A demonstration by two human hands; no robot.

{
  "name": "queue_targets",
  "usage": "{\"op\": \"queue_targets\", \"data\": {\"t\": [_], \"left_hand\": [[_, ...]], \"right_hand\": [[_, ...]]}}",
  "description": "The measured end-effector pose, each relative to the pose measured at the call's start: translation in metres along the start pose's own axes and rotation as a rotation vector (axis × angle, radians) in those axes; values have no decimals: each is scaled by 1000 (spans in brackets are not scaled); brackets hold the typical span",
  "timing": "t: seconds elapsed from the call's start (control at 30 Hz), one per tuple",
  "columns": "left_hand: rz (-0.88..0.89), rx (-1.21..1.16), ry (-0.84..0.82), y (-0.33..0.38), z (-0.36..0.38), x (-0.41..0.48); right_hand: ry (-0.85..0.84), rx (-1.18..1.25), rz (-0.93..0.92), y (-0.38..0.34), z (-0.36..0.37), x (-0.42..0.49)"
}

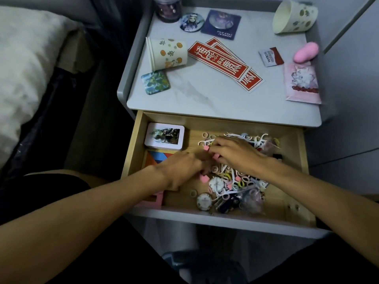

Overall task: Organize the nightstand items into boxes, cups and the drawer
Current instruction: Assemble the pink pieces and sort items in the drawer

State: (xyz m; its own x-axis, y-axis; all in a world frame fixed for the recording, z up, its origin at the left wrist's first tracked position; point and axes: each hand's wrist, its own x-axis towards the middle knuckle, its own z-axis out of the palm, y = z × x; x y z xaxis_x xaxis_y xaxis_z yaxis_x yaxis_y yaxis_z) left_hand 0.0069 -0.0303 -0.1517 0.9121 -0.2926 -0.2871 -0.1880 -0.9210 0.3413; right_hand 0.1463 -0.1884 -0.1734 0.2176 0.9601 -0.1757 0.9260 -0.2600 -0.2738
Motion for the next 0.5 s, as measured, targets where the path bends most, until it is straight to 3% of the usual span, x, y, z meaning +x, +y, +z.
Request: {"op": "queue_targets", "data": {"t": [0.13,0.27,0.37,0.5], "left_hand": [[-113,-189,79,-14,-9,-3],[-310,-449,132,-23,-14,-8],[-374,-749,153,-22,-19,-13],[-394,-1108,206,-16,-26,-15]], "right_hand": [[58,215,133,4,-5,-1],[115,636,273,-5,-28,-7],[100,927,276,-20,-51,-17],[82,1127,234,-33,-74,-35]]}}
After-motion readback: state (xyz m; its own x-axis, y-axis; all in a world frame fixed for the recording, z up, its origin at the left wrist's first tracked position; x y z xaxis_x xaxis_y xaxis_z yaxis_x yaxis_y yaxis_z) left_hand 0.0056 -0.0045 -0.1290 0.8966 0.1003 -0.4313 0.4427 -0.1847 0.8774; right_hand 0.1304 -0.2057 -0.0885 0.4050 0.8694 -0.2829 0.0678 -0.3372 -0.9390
